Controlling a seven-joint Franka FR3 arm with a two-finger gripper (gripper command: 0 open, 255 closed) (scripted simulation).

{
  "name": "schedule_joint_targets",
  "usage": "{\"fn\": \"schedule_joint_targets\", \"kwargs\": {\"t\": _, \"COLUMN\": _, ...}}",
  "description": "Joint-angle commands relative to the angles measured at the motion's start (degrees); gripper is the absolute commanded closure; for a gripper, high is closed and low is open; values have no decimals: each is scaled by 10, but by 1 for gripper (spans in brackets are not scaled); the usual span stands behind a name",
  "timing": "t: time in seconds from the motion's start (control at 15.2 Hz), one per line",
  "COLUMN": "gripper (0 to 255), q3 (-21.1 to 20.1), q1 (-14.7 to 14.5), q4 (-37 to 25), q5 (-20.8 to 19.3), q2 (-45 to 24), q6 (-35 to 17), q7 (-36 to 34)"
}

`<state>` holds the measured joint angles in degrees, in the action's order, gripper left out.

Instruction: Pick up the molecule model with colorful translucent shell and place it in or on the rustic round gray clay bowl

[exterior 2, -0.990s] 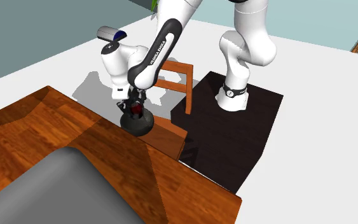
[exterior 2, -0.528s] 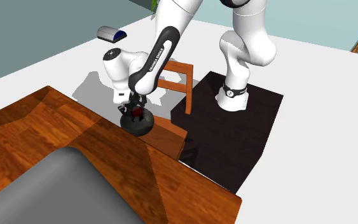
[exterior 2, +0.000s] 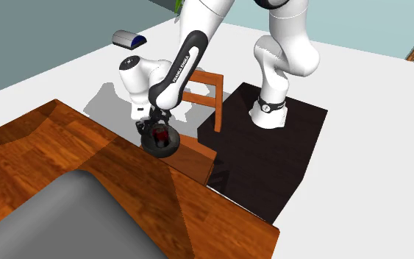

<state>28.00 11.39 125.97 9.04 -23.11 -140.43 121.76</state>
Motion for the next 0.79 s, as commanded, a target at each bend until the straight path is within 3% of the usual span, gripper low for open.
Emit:
{"fn": "schedule_joint_targets", "kwargs": {"t": 0.0, "gripper": 0, "q3": 0, "q1": 0, "q4": 0, "q5": 0, "q2": 0, "q6": 0, "q7": 0}}
{"fn": "schedule_joint_targets", "kwargs": {"t": 0.26, "gripper": 0, "q3": 22, "q1": -21, "q4": -14, "q5": -37, "q2": 55, "q6": 63, "q7": -26}}
{"fn": "schedule_joint_targets", "kwargs": {"t": 0.73, "gripper": 0, "q3": 22, "q1": -20, "q4": -14, "q5": -37, "q2": 55, "q6": 63, "q7": -26}}
